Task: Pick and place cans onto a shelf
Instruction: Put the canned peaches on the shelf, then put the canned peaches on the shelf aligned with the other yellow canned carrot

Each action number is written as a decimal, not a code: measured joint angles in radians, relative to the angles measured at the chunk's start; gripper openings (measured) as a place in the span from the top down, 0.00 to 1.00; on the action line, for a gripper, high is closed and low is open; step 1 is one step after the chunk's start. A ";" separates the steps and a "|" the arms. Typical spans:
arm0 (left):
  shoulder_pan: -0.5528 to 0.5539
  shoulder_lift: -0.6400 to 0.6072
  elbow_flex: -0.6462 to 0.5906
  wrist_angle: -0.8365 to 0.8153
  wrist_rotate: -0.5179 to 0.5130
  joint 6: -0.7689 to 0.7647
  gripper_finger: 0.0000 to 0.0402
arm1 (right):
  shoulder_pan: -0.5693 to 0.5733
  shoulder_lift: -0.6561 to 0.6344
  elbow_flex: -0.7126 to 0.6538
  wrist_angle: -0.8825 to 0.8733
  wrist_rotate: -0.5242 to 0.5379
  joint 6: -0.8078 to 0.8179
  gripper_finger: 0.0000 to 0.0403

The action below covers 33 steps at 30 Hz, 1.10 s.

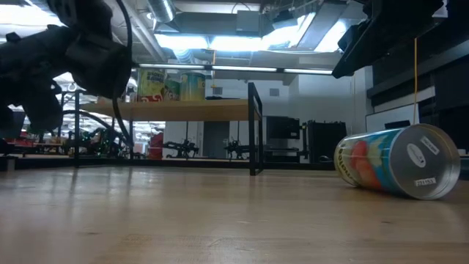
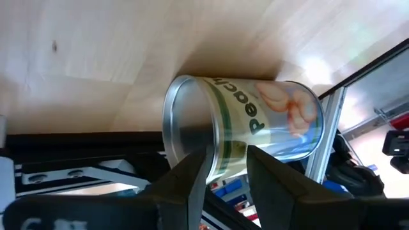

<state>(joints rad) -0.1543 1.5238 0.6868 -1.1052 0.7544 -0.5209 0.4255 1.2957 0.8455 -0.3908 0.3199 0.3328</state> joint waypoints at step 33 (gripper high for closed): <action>-0.037 0.000 -0.007 0.061 0.002 0.007 1.00 | 0.000 0.000 0.000 0.000 0.000 -0.001 0.49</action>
<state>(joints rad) -0.1913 1.5238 0.6801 -1.0447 0.7568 -0.5141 0.4259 1.2957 0.8455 -0.3908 0.3202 0.3321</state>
